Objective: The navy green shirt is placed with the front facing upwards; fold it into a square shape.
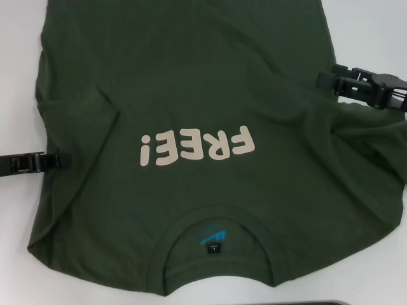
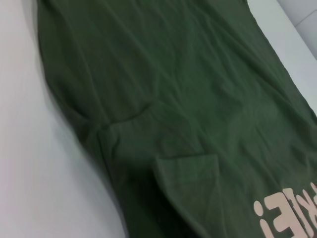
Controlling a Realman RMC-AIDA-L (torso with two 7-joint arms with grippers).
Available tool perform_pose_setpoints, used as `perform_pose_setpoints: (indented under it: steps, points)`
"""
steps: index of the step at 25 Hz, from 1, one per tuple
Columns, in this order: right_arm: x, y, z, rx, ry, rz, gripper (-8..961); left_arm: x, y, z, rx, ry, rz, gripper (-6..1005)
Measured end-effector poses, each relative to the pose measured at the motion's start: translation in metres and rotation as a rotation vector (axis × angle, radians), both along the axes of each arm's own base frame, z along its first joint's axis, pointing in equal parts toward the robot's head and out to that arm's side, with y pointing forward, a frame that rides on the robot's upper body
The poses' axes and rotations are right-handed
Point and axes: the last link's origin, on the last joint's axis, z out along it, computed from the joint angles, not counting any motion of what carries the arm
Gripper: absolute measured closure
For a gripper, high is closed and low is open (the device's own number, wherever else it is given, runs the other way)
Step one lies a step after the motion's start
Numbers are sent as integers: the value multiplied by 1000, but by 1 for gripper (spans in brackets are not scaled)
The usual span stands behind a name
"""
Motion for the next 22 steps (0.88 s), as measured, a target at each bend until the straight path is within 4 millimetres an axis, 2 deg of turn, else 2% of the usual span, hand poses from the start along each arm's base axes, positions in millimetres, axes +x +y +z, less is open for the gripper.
perform_pose_setpoints:
  steps: [1,6,8,20,22]
  points:
    - [0,0,0,0,0,-1,40,1,0,0,-1,-2,-1,736]
    - [1,-1,0,0,0,-2,40,10,1,-4,-14,-36,-22,954]
    - [1,-1,0,-1,1,-3,40,16,1,-8,-31,-56,-37,992]
    - [1,-1,-1,-2,2,-3,40,27,0,-20,-74,-88,-67,960]
    - [1,-1,-1,-2,2,-3,40,28,-1,-21,-81,-91,-73,929]
